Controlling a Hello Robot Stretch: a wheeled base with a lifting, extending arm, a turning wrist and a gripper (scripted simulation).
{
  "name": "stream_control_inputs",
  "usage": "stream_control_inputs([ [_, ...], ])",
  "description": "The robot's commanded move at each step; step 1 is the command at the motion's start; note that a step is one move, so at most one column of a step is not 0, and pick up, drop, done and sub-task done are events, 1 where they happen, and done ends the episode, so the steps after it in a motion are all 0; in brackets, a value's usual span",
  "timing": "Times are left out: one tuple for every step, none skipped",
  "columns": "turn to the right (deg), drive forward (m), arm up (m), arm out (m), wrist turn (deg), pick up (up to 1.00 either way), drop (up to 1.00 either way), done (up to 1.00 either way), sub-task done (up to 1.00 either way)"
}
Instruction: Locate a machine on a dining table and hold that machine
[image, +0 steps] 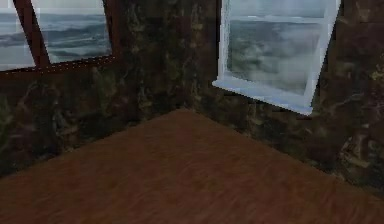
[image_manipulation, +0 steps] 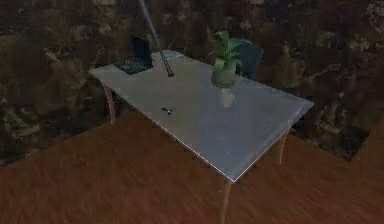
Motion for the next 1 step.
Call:
stream_control_inputs([
  [45.0,0.0,0.0,0.0,0.0,0.0,0.0,0.0,0.0],
])
